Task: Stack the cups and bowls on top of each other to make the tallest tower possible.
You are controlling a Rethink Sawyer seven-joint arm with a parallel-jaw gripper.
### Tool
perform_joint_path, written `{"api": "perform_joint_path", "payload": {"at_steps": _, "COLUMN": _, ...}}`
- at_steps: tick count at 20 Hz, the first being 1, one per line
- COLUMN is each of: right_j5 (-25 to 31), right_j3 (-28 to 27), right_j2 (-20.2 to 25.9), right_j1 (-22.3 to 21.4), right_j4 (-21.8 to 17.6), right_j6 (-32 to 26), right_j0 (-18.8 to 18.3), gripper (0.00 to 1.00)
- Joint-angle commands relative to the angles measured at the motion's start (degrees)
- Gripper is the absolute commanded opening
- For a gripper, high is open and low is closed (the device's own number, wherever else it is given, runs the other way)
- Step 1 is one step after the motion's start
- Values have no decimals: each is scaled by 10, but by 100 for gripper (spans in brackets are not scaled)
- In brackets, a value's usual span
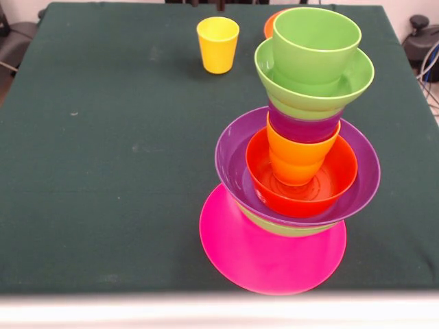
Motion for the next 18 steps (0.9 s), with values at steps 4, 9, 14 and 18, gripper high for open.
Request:
{"api": "perform_joint_path", "payload": {"at_steps": 4, "right_j5": -87, "right_j3": -1, "right_j2": -37, "right_j1": 95, "right_j4": -38, "right_j6": 49, "right_j0": 43, "gripper": 100}}
{"api": "perform_joint_path", "payload": {"at_steps": 9, "right_j5": -126, "right_j3": -22, "right_j2": -60, "right_j1": 138, "right_j4": -40, "right_j6": 43, "right_j0": 52, "gripper": 100}}
{"api": "perform_joint_path", "payload": {"at_steps": 14, "right_j5": -154, "right_j3": -41, "right_j2": -73, "right_j1": 171, "right_j4": -35, "right_j6": 37, "right_j0": 59, "gripper": 100}}
{"api": "perform_joint_path", "payload": {"at_steps": 18, "right_j5": -159, "right_j3": -52, "right_j2": -73, "right_j1": 183, "right_j4": -33, "right_j6": 27, "right_j0": 54, "gripper": 100}}
